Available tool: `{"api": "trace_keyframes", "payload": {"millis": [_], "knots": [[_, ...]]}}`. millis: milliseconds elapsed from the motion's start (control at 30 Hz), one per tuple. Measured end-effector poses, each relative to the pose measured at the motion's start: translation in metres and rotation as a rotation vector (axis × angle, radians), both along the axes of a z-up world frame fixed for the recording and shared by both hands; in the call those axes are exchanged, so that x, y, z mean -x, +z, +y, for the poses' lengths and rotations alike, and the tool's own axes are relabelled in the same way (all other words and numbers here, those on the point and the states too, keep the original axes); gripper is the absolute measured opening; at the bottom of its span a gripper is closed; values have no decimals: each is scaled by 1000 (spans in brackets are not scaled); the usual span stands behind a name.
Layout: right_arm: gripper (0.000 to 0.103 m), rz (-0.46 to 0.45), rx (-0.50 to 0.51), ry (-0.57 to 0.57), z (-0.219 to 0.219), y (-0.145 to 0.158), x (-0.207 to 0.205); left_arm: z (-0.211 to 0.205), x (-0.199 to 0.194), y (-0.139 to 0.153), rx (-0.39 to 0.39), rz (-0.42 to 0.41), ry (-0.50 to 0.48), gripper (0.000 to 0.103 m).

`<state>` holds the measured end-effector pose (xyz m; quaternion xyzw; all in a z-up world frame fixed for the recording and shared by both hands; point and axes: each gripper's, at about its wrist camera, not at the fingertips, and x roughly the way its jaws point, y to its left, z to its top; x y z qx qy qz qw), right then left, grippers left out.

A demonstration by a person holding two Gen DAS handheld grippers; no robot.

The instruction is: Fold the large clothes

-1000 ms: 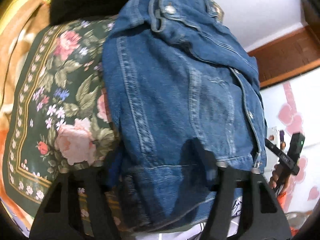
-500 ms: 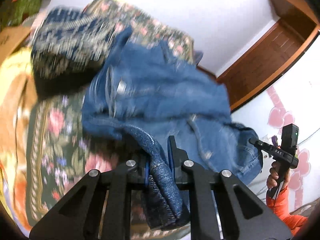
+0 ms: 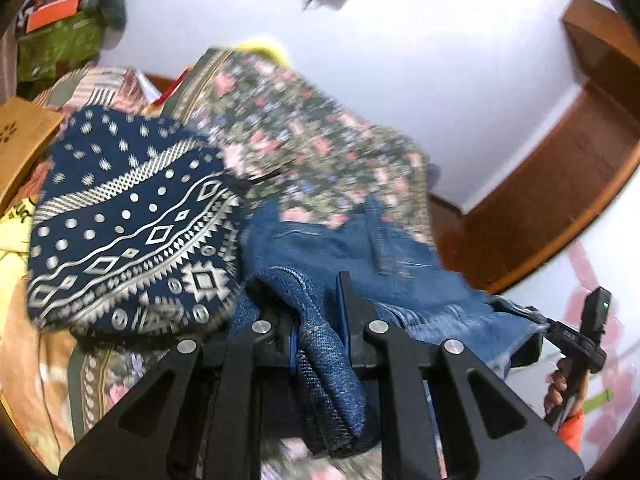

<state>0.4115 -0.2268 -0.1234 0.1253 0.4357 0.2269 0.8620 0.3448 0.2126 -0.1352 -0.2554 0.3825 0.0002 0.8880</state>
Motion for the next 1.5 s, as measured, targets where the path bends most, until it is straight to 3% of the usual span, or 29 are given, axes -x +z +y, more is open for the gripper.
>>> {"api": "trace_keyframes", "payload": {"millis": [133, 267, 400, 467, 500, 533, 567, 633, 700, 900, 1067, 1300, 1400, 1467, 1500], "knots": [[7, 102, 30, -11, 7, -41, -28, -3, -35, -47, -60, 117, -17, 15], [7, 75, 83, 3, 13, -50, -29, -25, -39, -56, -234, 121, -77, 17], [11, 43, 166, 41, 16, -35, -18, -51, -28, -48, -433, 142, -167, 31], [15, 20, 215, 58, 19, -26, -9, -60, -22, -44, -482, 143, -191, 40], [19, 1, 244, 63, 19, -19, 0, -64, -14, -39, -503, 140, -199, 48], [25, -16, 258, 63, 19, -17, 2, -66, -10, -35, -515, 134, -195, 61], [29, -38, 270, 66, 19, -14, 6, -68, -3, -31, -527, 121, -186, 65], [42, -80, 280, 80, 18, -4, 20, -69, 12, -21, -535, 94, -167, 69], [46, -109, 279, 98, 17, 4, 37, -69, 22, -15, -533, 89, -157, 69], [46, -121, 302, 152, 26, 6, 65, -74, 48, -23, -589, 128, -162, 73], [46, -98, 328, 193, 41, -10, 75, -73, 55, -49, -574, 196, -177, 73], [46, -52, 361, 243, 68, -37, 75, -83, 35, -87, -575, 261, -227, 74], [47, -95, 401, 246, 79, -38, 74, -93, 22, -91, -608, 254, -244, 74], [55, -93, 403, 266, 85, -40, 71, -100, 14, -92, -638, 252, -253, 74], [64, -82, 407, 292, 90, -42, 68, -104, 8, -92, -657, 250, -259, 74]]}}
